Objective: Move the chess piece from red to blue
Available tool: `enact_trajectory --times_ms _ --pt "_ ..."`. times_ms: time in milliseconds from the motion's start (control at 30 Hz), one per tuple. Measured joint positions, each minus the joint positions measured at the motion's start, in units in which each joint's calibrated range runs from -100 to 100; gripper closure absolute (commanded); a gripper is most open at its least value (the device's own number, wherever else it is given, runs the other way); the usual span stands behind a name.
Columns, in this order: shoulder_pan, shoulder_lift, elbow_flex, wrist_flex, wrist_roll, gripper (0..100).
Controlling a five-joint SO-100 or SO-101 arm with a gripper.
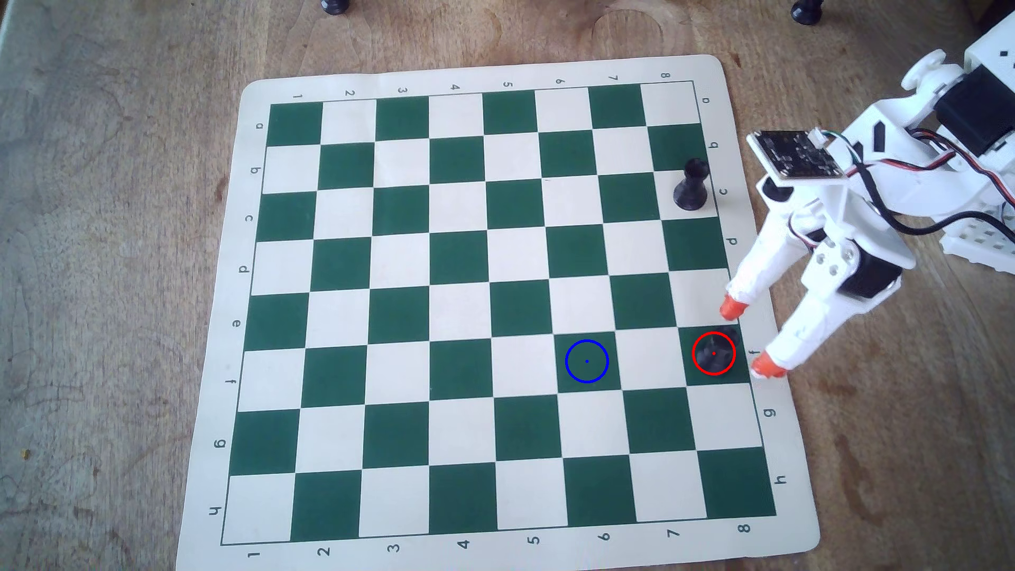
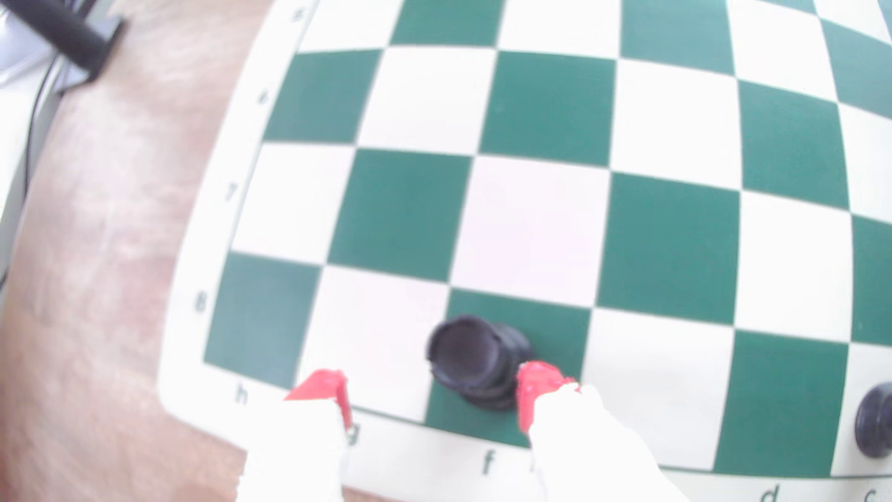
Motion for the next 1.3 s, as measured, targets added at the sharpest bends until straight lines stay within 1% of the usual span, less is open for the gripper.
enact_trajectory --times_ms 133,300,567,800,867,933,1200,1300 --pt "-0.1 0.2 -0.1 0.0 0.0 84" --pt "-0.1 2.0 -0.1 -2.0 0.0 83" --pt "0.0 4.4 -0.1 -4.3 0.0 83" --pt "0.1 9.3 -0.1 -8.5 0.0 84" --pt "0.1 9.3 -0.1 -8.7 0.0 85" --pt "0.1 9.3 -0.1 -8.7 0.0 88" --pt "1.0 9.6 -0.1 -10.5 0.0 91" --pt "1.0 9.6 -0.1 -10.8 0.0 94"
